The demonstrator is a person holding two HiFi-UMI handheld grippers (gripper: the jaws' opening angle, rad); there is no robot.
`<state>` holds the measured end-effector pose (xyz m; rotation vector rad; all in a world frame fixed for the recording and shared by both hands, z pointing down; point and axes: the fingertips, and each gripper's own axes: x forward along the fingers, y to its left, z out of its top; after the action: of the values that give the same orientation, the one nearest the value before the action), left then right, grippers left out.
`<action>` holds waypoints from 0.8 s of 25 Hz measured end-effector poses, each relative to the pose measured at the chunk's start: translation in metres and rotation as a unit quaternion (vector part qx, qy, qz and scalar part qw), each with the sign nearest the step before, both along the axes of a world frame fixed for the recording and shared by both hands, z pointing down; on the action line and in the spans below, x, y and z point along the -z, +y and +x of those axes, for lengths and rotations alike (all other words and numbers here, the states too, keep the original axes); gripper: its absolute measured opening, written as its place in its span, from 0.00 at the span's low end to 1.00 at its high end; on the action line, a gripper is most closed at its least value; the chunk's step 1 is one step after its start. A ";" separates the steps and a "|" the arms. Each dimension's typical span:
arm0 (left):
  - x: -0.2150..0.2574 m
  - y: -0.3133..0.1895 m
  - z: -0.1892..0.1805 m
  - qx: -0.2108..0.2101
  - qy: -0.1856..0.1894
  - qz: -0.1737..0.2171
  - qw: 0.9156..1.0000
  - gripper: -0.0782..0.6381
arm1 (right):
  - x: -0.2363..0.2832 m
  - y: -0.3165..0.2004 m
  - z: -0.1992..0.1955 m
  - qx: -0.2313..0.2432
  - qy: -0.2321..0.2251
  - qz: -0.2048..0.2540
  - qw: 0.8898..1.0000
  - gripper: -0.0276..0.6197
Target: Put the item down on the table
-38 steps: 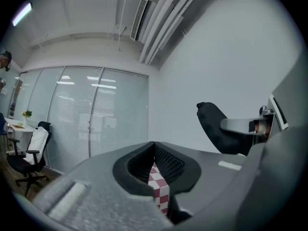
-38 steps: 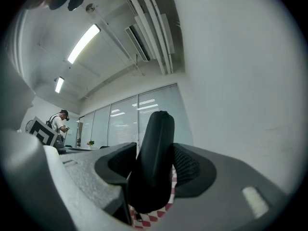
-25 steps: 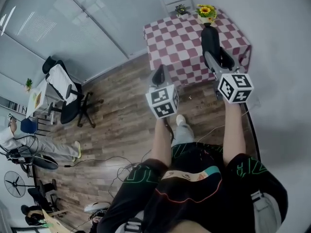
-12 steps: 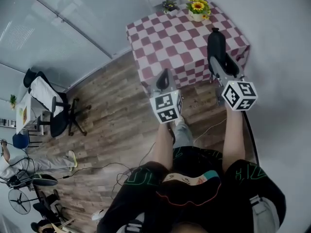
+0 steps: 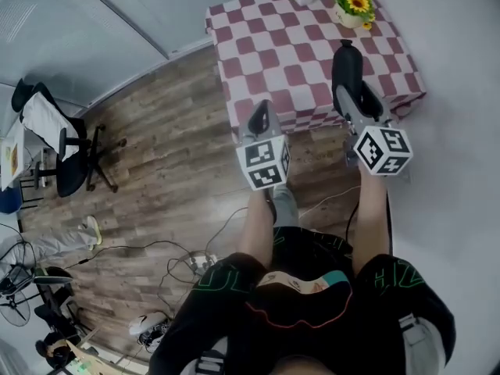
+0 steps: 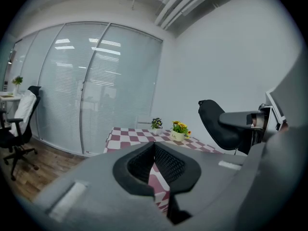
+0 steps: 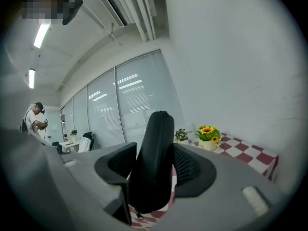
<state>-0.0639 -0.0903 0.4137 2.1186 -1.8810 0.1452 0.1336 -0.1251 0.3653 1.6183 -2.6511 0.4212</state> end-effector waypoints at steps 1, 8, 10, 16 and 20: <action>-0.002 -0.009 -0.007 0.004 0.003 0.001 1.000 0.12 | -0.001 -0.010 -0.007 0.004 0.004 -0.002 1.000 0.41; -0.002 -0.072 -0.055 0.026 0.020 0.008 0.999 0.12 | 0.002 -0.072 -0.059 0.029 0.023 -0.006 0.999 0.41; -0.003 -0.089 -0.064 0.031 0.030 0.012 0.999 0.12 | 0.000 -0.086 -0.069 0.037 0.034 -0.007 0.999 0.41; 0.000 -0.127 -0.058 0.006 0.059 0.012 0.998 0.12 | 0.013 -0.116 -0.065 0.020 0.069 -0.008 0.997 0.41; -0.006 -0.147 -0.067 0.006 0.078 0.007 0.997 0.12 | 0.013 -0.126 -0.069 0.013 0.087 -0.012 0.996 0.41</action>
<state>-0.1312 -0.2373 0.4197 2.0634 -1.8096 -0.0357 0.0645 -0.2513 0.3525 1.5352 -2.5276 0.2947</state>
